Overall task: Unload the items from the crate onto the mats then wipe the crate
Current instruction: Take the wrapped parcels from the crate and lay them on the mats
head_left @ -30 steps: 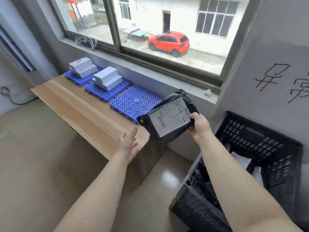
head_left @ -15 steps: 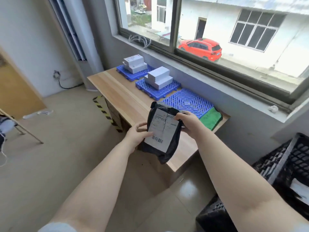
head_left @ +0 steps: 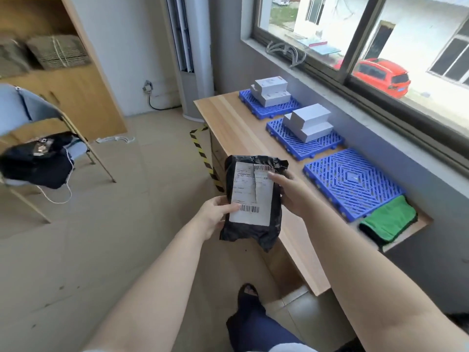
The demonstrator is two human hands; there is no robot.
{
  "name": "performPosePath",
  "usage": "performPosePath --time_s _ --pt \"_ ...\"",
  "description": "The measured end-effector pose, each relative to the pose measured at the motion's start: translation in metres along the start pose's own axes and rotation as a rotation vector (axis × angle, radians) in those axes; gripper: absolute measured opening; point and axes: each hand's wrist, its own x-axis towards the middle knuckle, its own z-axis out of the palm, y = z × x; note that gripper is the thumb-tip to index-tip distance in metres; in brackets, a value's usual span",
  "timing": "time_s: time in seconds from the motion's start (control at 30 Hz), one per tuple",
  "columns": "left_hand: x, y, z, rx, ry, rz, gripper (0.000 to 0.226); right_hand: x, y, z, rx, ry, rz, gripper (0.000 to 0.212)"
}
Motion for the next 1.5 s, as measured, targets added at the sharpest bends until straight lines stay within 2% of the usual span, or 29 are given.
performPosePath --time_s 0.1,0.2,0.47,0.53,0.63,0.9,1.03,1.23,1.5 --pt "0.031 0.016 -0.018 -0.092 0.078 0.008 0.04 0.037 0.0 0.003 -0.052 -0.056 0.06 0.031" --pt "0.07 0.04 -0.033 -0.125 0.155 0.03 0.029 0.082 -0.005 0.01 -0.089 -0.084 0.096 0.032" --pt "0.181 0.116 -0.039 -0.083 0.192 0.064 0.019 0.193 -0.055 0.017 -0.057 -0.027 0.111 0.038" --pt "0.207 0.129 -0.026 -0.064 0.167 0.053 0.026 0.21 -0.068 0.002 -0.052 0.04 0.088 0.038" --pt "0.241 0.14 0.0 -0.048 0.106 0.033 0.024 0.221 -0.076 -0.025 -0.015 0.163 0.044 0.033" --pt "0.322 0.151 0.068 0.078 -0.106 -0.076 0.039 0.222 -0.069 -0.096 0.17 0.465 -0.014 0.036" --pt "0.359 0.148 0.109 0.15 -0.247 -0.146 0.03 0.227 -0.06 -0.12 0.219 0.685 -0.003 0.035" --pt "0.421 0.155 0.156 0.304 -0.407 -0.27 0.031 0.236 -0.057 -0.132 0.104 0.912 0.031 0.04" --pt "0.479 0.148 0.214 0.463 -0.508 -0.324 0.027 0.253 -0.045 -0.149 0.247 1.222 0.049 0.045"
